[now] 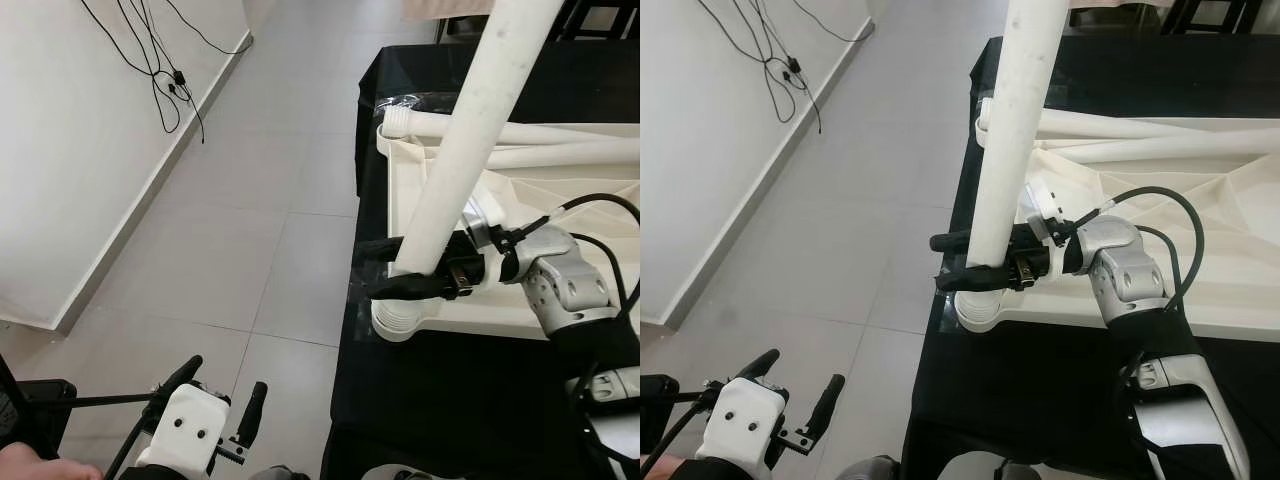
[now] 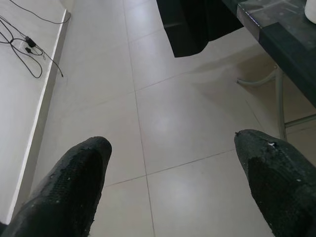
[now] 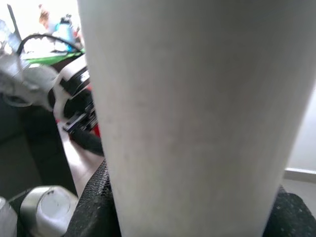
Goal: Building children table
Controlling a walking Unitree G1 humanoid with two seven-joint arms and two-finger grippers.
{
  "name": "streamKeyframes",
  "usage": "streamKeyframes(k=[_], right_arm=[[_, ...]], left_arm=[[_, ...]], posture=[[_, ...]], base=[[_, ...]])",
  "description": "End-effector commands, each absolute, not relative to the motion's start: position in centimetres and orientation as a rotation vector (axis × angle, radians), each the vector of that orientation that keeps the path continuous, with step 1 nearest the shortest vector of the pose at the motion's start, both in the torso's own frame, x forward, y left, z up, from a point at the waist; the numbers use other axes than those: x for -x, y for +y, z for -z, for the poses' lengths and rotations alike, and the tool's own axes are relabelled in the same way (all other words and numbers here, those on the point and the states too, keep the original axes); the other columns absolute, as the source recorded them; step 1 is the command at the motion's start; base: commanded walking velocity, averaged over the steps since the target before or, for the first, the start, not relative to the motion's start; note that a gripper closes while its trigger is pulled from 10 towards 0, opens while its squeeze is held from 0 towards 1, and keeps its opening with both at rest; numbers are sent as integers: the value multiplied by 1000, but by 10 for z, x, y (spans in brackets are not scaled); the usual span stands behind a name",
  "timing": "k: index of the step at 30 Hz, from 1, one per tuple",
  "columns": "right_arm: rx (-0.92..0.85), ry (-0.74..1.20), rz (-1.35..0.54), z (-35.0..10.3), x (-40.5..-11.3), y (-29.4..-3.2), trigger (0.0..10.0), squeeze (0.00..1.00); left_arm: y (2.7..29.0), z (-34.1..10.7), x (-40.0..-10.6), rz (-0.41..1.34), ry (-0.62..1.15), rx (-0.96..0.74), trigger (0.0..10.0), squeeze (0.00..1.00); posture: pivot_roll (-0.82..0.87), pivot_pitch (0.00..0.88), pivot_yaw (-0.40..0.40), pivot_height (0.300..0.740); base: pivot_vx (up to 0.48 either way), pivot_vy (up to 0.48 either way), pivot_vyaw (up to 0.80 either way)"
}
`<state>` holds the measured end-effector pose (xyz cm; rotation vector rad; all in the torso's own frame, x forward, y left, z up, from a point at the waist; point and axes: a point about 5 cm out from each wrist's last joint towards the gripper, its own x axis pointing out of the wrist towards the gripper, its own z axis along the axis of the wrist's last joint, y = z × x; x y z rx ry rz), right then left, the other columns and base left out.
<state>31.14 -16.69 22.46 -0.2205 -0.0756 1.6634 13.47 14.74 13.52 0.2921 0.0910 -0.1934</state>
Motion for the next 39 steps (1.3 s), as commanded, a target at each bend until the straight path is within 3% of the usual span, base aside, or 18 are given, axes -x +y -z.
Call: streamKeyframes(k=[1, 5, 10, 14, 22, 27, 39], right_arm=[[277, 40, -1724, -201, -304, -158, 10000, 0], [322, 56, -1743, -198, -302, -156, 10000, 0], [515, 113, -1813, -193, -296, -146, 10000, 0], [520, 111, -1818, -197, -297, -145, 10000, 0], [389, 91, -1788, -207, -304, -141, 10000, 0], [300, 96, -1617, -202, -315, -137, 10000, 0], [226, 118, -1367, -176, -306, -140, 10000, 0]], left_arm=[[152, -136, -132, 193, 113, -313, 10000, 0], [152, -136, -132, 193, 115, -314, 10000, 0], [152, -135, -132, 193, 116, -312, 10000, 0], [151, -136, -133, 190, 115, -311, 10000, 0], [150, -136, -134, 186, 111, -306, 10000, 0], [150, -136, -134, 186, 110, -303, 10000, 0], [150, -137, -134, 187, 110, -302, 10000, 0]], posture=[[136, 230, 109, 740], [136, 230, 109, 740], [131, 232, 105, 740], [129, 233, 101, 740], [122, 236, 95, 740], [117, 238, 94, 740], [105, 243, 96, 740]], base=[[0, 0, 0], [0, 0, 0], [0, 0, 0], [0, 0, 0], [0, 0, 0], [0, 0, 0], [0, 0, 0]])
